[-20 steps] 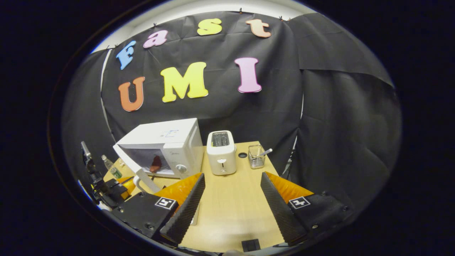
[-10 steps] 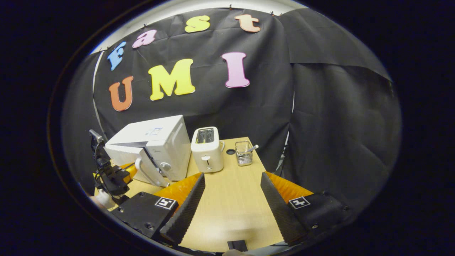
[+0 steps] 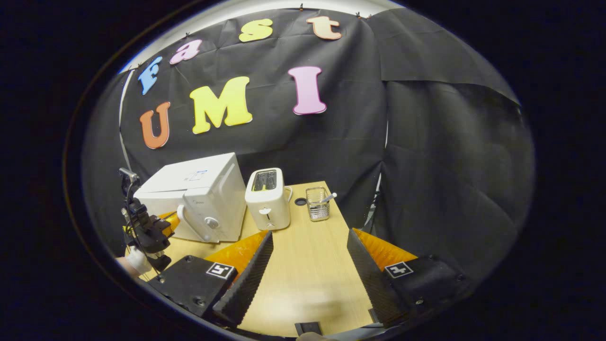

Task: Open the microwave oven with the left hand, put the food in, and close the microwave oven.

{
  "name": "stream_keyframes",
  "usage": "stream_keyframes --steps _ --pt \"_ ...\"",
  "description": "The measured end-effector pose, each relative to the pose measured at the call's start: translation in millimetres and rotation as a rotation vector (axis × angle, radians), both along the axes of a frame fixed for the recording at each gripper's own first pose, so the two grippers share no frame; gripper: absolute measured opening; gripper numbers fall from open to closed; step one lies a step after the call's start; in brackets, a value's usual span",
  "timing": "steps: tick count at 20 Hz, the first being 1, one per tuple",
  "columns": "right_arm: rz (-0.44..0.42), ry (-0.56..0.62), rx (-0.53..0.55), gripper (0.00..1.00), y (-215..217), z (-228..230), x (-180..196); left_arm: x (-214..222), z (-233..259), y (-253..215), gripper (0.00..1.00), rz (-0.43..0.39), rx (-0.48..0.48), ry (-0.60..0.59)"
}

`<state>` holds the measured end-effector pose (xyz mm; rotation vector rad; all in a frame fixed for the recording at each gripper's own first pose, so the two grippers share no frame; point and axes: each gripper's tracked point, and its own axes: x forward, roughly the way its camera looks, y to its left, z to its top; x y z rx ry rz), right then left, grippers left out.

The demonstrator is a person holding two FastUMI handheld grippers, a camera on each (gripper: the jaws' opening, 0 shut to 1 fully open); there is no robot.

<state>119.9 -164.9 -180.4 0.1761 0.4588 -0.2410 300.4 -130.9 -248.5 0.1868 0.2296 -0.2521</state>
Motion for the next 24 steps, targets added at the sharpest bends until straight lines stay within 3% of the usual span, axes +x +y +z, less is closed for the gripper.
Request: stream_keyframes --steps 4,5,6,7,11,12,13,14,16,17,18,22,23,24 --pt "0.040 -0.002 -0.002 1.00 11.7 3.9 8.2 8.9 0.4 0.5 0.00 0.040 -0.004 0.010" --pt "0.046 -0.008 -0.003 0.91 14.9 5.1 9.8 9.9 -2.2 1.4 0.00 0.040 0.002 0.023" --pt "0.053 -0.010 0.001 0.91 16.7 5.9 12.1 5.7 -4.7 1.2 0.00 0.049 -0.005 0.032" --pt "0.063 -0.010 0.007 1.00 20.6 5.6 12.1 3.0 -3.8 2.6 0.00 0.060 -0.008 0.032" --pt "0.075 -0.018 0.015 1.00 26.2 4.3 8.4 -20.2 0.8 16.5 0.04 0.097 -0.003 0.028" --pt "0.073 -0.020 0.014 0.91 25.9 2.7 6.7 -28.8 4.4 20.0 0.12 0.100 -0.005 0.019" --pt "0.074 -0.018 0.015 0.91 25.7 2.1 4.2 -37.2 4.4 21.2 0.20 0.095 -0.006 0.018" --pt "0.073 -0.019 0.020 1.00 25.8 0.3 1.0 -46.2 5.9 22.6 0.45 0.093 -0.001 0.010" --pt "0.072 -0.019 0.022 1.00 26.1 -3.0 -3.8 -60.4 12.2 29.3 0.93 0.097 0.036 -0.021" --pt "0.072 -0.018 0.020 1.00 26.6 -6.2 -6.8 -64.9 13.1 28.1 0.94 0.089 0.045 -0.026" --pt "0.066 -0.020 0.019 0.91 26.8 -7.3 -10.2 -71.7 14.8 26.5 0.95 0.082 0.046 -0.026" --pt "0.042 -0.030 0.008 0.91 37.2 -6.3 -35.8 -99.9 39.9 17.9 0.95 0.046 0.018 -0.051" --pt "0.037 -0.038 -0.014 1.00 41.2 -2.8 -44.2 -109.3 48.0 17.6 0.95 0.041 0.018 -0.061" --pt "0.031 -0.049 -0.028 0.91 47.4 2.4 -52.1 -120.5 58.0 18.8 0.95 0.027 0.010 -0.072"
